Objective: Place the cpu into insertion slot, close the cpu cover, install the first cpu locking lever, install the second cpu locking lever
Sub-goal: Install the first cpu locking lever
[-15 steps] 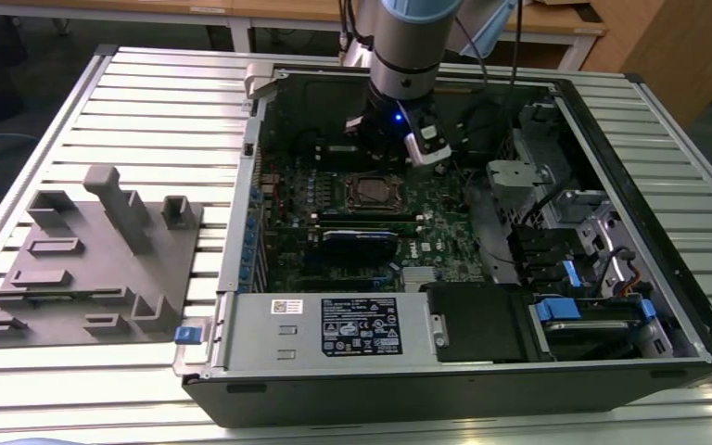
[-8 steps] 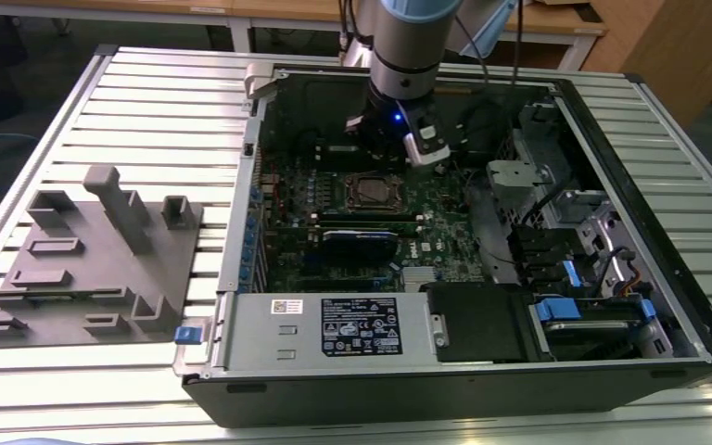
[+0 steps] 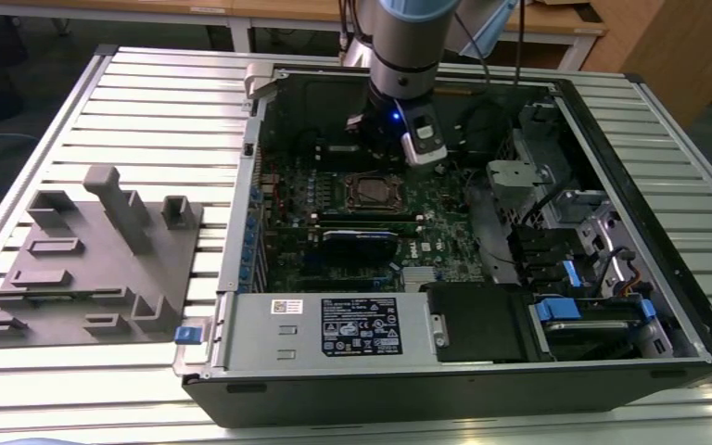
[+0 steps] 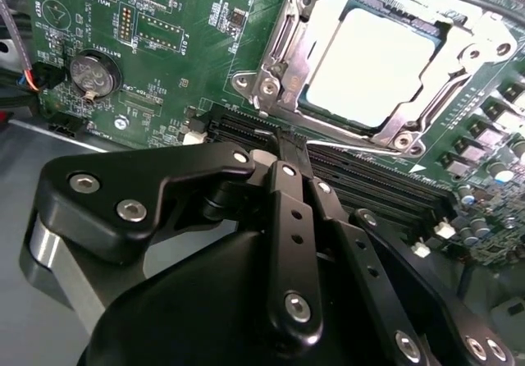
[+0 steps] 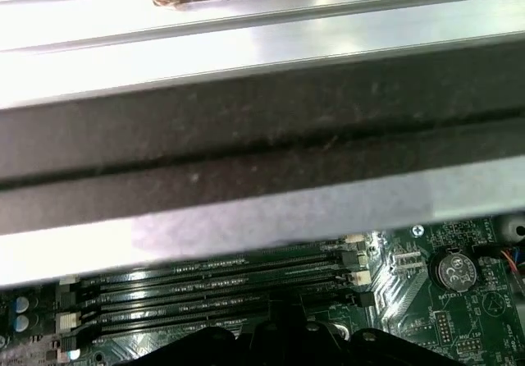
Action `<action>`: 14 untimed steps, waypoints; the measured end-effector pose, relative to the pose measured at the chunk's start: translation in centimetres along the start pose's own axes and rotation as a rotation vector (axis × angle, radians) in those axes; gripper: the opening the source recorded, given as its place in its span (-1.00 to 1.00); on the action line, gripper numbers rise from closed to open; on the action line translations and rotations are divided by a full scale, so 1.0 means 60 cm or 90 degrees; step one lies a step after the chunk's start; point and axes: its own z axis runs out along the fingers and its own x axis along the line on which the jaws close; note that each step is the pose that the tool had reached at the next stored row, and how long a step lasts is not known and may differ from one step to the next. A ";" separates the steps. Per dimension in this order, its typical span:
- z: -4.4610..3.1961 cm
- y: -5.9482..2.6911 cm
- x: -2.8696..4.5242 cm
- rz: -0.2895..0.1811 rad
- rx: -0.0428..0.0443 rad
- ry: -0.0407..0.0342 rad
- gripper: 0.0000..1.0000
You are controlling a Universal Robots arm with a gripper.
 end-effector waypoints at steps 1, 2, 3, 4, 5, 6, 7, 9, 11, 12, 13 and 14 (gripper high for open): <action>0.000 0.001 0.000 0.003 0.0001 -0.0006 -0.79; 0.000 0.002 0.000 0.006 0.0000 -0.0012 -0.79; 0.001 0.002 0.001 0.008 0.0001 -0.0017 -0.79; 0.001 0.002 0.001 0.010 0.0001 -0.0021 -0.79; 0.001 0.002 0.001 0.012 0.0001 -0.0025 -0.79; 0.001 0.002 0.001 0.013 0.0001 -0.0027 -0.79; 0.001 0.002 0.001 0.013 0.0001 -0.0028 -0.79; 0.001 0.002 0.003 0.014 0.0001 -0.0035 -0.79; 0.001 0.002 0.006 0.014 -0.0003 -0.0059 -0.79; 0.001 0.002 0.007 0.014 -0.0006 -0.0071 -0.79; 0.001 0.002 0.008 0.014 -0.0008 -0.0083 -0.79; 0.001 0.001 0.008 0.015 -0.0010 -0.0097 -0.79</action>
